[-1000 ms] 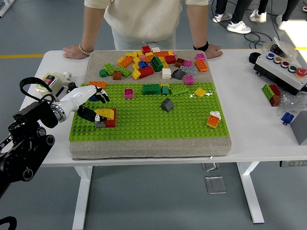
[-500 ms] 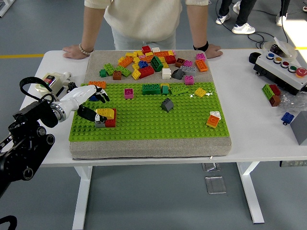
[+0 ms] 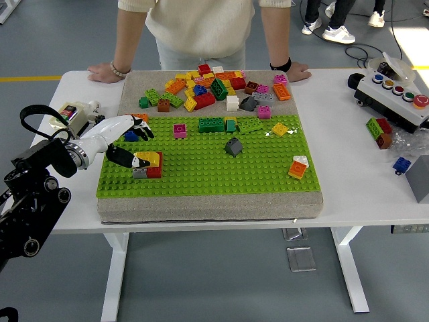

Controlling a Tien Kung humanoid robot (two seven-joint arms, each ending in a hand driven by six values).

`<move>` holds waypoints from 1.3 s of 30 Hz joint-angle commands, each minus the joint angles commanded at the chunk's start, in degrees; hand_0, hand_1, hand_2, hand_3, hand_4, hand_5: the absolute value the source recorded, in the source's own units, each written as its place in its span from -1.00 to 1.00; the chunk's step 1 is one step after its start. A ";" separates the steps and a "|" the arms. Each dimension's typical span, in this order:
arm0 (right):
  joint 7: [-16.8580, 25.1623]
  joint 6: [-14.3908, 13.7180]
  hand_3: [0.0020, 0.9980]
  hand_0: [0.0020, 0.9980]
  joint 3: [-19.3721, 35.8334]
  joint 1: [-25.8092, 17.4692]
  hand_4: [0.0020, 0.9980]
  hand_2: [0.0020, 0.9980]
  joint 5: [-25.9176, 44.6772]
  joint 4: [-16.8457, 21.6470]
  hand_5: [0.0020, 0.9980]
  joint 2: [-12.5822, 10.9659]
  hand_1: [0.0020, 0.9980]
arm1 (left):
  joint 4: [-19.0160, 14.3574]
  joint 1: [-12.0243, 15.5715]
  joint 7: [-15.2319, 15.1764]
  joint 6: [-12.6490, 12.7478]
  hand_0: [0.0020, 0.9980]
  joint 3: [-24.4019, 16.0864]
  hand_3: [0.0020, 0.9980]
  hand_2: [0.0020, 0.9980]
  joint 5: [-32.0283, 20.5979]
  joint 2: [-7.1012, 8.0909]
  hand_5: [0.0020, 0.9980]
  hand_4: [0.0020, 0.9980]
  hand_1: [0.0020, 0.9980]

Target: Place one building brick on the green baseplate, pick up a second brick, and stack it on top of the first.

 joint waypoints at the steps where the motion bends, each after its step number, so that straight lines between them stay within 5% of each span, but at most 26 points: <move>1: -0.01 0.01 0.51 0.52 0.01 -0.01 1.00 0.47 0.00 0.00 0.01 -0.01 0.38 | -0.44 0.17 0.08 -0.09 0.55 -0.10 0.23 0.26 0.11 0.09 -0.60 1.00 0.41; 5: 0.04 0.04 0.51 0.52 0.23 -0.04 1.00 0.47 -0.07 0.00 0.01 -0.11 0.38 | -3.62 1.89 1.08 -1.00 0.55 -0.47 0.23 0.26 -0.27 0.87 -0.60 1.00 0.41; 6: 0.03 0.05 0.51 0.52 0.23 -0.03 1.00 0.47 -0.08 0.00 0.01 -0.13 0.38 | -4.13 2.21 1.19 -0.99 0.81 -0.53 0.26 0.50 -0.36 0.94 -0.11 1.00 0.56; 11: 0.07 0.05 0.51 0.52 0.36 0.04 1.00 0.47 -0.06 0.00 0.01 -0.19 0.38 | -5.99 3.75 1.93 -1.16 0.81 -0.77 0.26 0.50 -1.07 1.40 -0.11 1.00 0.56; 12: 0.07 0.06 0.51 0.53 0.39 0.03 1.00 0.47 -0.07 0.00 0.01 -0.19 0.38 | -6.02 3.87 2.02 -1.23 0.95 -0.82 0.26 0.63 -0.95 1.41 0.08 1.00 0.70; 39: 0.01 0.01 0.51 0.53 0.17 0.02 1.00 0.47 -0.04 0.00 0.01 -0.04 0.38 | -2.97 4.93 2.21 -2.18 1.00 0.09 0.28 0.73 0.49 1.28 0.24 1.00 0.76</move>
